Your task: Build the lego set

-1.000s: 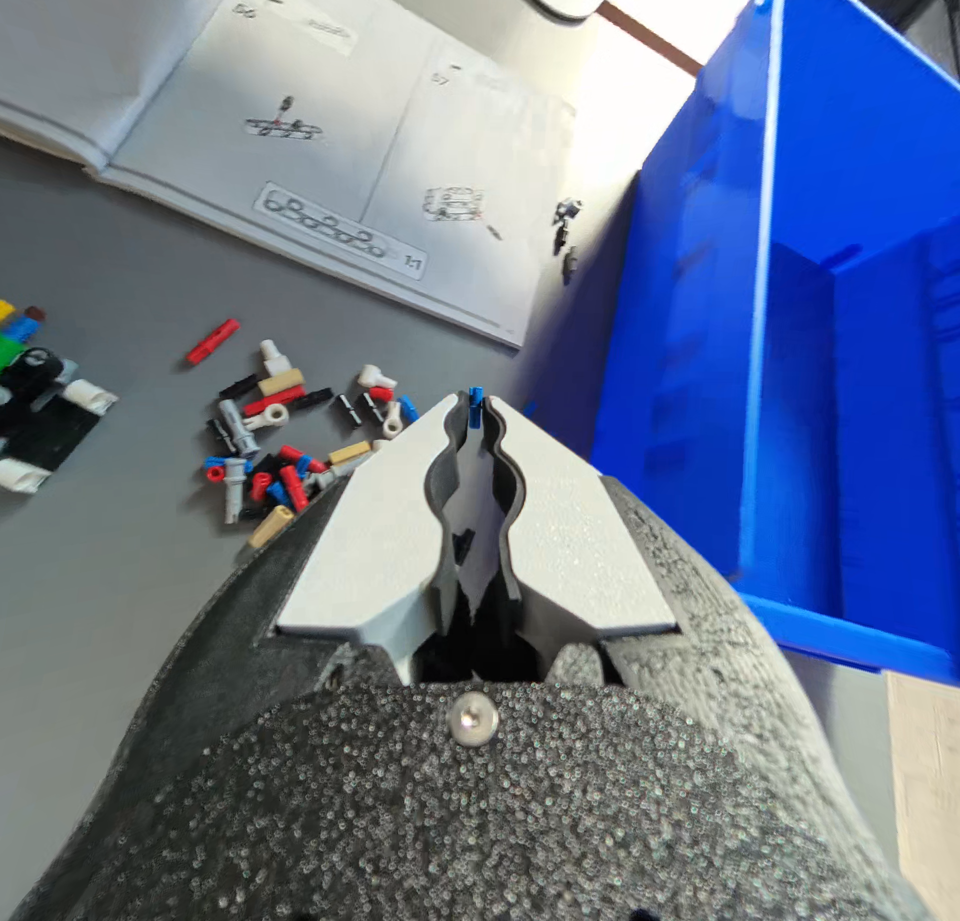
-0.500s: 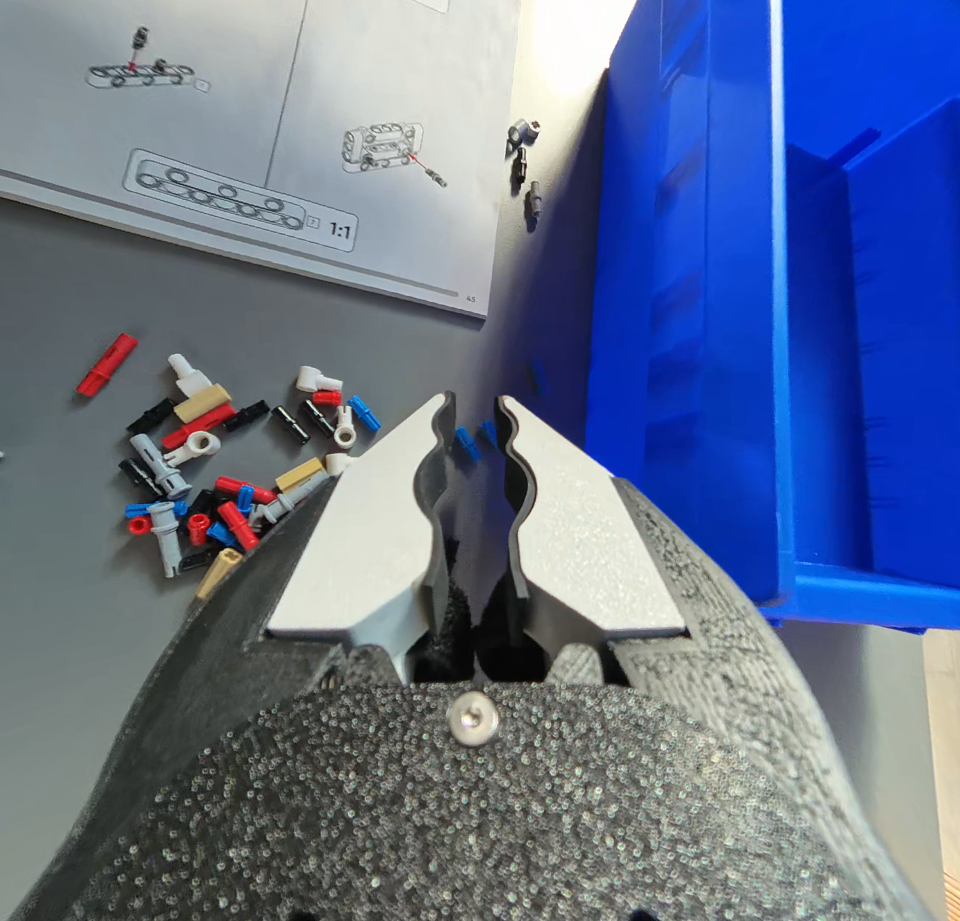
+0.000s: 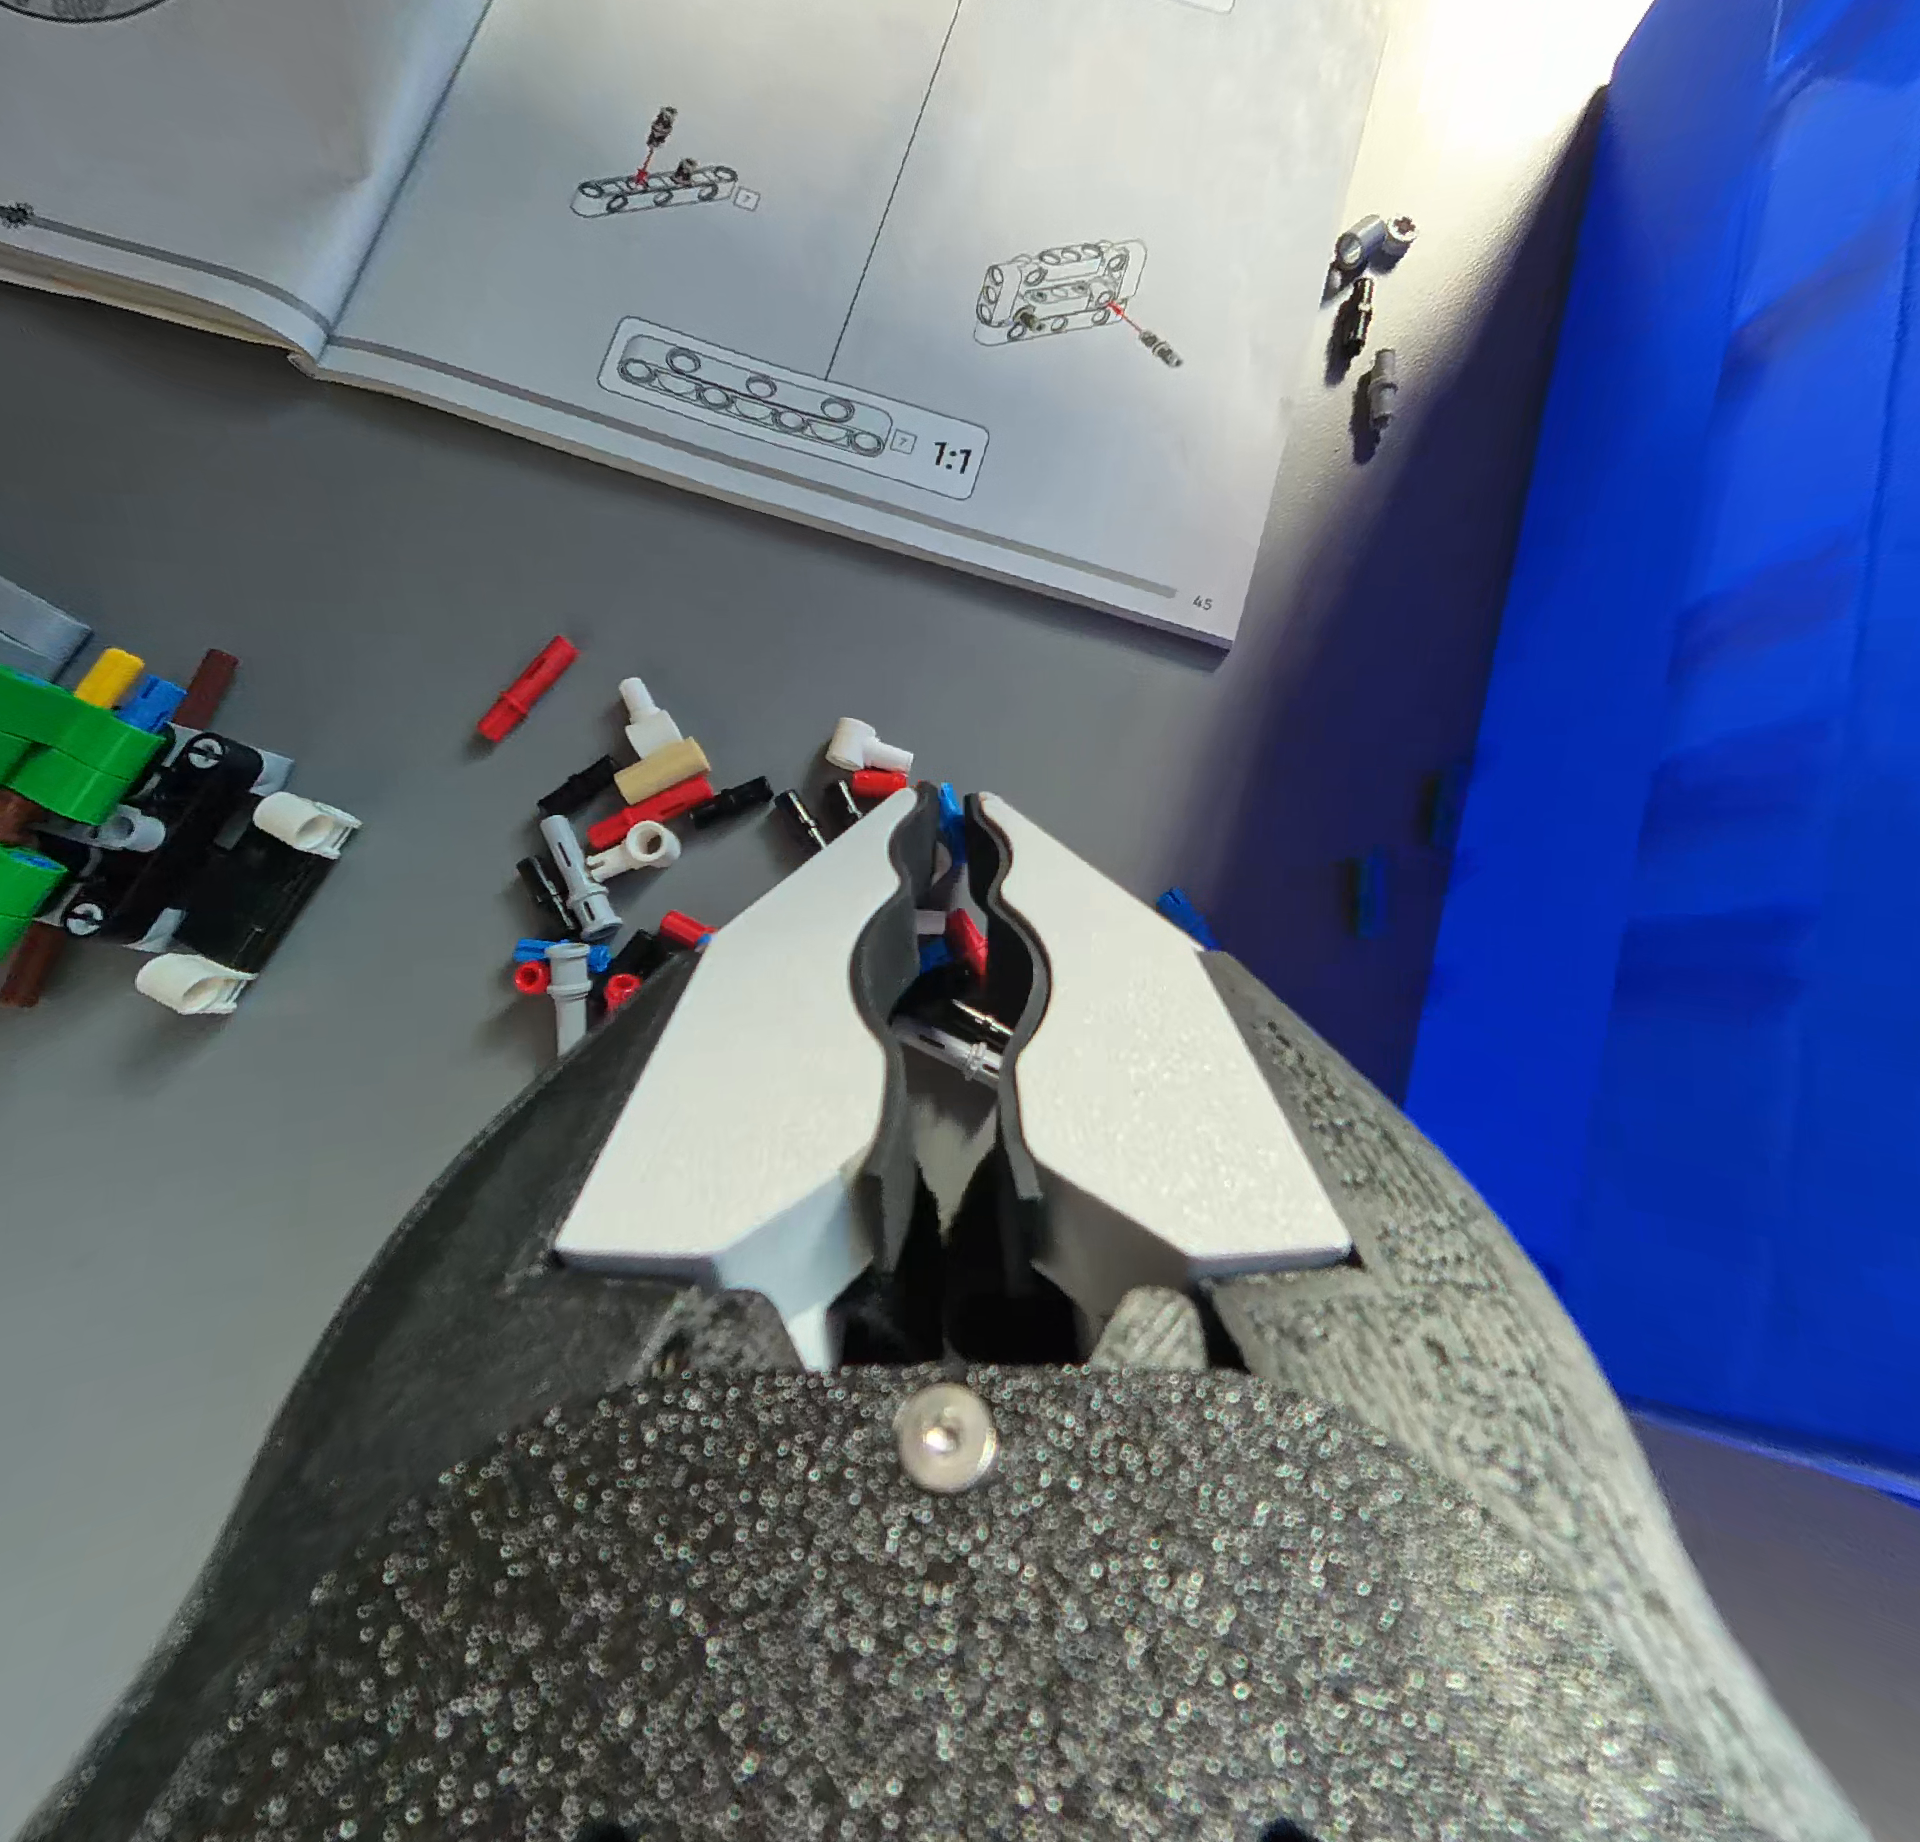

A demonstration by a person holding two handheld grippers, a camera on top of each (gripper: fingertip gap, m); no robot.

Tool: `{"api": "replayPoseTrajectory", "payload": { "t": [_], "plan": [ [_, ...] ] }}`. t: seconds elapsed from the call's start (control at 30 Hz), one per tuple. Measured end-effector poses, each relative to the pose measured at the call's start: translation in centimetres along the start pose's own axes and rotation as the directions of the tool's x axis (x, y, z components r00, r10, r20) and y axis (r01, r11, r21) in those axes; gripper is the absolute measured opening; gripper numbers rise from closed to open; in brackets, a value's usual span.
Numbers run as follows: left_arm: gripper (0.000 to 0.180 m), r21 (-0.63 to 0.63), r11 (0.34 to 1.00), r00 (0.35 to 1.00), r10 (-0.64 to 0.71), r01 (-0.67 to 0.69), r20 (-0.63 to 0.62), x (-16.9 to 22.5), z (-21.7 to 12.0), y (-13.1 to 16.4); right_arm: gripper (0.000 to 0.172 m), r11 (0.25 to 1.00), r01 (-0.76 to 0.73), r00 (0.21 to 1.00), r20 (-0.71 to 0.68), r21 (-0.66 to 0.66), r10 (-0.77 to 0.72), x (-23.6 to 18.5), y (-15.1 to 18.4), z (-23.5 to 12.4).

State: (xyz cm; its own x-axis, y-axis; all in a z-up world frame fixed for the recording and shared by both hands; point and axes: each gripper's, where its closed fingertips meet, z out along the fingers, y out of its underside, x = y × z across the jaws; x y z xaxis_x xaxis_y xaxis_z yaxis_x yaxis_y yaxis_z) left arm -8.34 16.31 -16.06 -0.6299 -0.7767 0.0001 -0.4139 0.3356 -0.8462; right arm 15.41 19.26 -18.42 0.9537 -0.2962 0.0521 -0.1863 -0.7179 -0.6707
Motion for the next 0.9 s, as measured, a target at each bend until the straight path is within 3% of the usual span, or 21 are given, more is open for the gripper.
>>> {"api": "replayPoseTrajectory", "payload": {
  "t": [0.13, 0.27, 0.47, 0.7, 0.83, 0.9],
  "plan": [
    [0.023, -0.001, 1.0, 1.0, -0.001, 0.001, -0.001, 0.0, 0.0, 0.0, 0.0, 0.999, 0.036, 0.986, -0.163, -0.026, -0.04, 2.3, 0.4, -0.2],
    [0.023, -0.002, 1.0, 1.0, 0.0, 0.0, -0.001, 0.0, 0.0, 0.0, 0.005, 0.995, 0.07, 0.924, -0.37, -0.077, -0.094, 5.1, 1.1, -0.6],
    [0.023, -0.001, 1.0, 1.0, -0.005, 0.005, -0.004, 0.0, 0.0, 0.0, 0.012, 0.996, 0.061, 0.924, -0.381, 0.058, -0.034, 4.2, -0.1, -4.1],
    [0.023, 0.01, 1.0, 1.0, -0.016, 0.016, -0.011, -0.1, 0.1, -0.2, 0.02, 0.964, -0.054, 0.944, -0.301, 0.261, 0.134, 4.8, 1.3, -8.5],
    [0.022, 0.025, 1.0, 1.0, -0.005, 0.005, -0.007, 0.0, 0.2, -0.8, 0.027, 0.925, -0.105, 0.92, -0.317, 0.366, 0.23, 7.2, 1.8, -10.8],
    [0.023, 0.037, 0.999, 1.0, -0.004, 0.004, -0.017, 0.2, 0.2, -1.5, 0.029, 0.929, -0.107, 0.92, -0.319, 0.355, 0.228, 8.0, 1.9, -10.2]
  ]
}}
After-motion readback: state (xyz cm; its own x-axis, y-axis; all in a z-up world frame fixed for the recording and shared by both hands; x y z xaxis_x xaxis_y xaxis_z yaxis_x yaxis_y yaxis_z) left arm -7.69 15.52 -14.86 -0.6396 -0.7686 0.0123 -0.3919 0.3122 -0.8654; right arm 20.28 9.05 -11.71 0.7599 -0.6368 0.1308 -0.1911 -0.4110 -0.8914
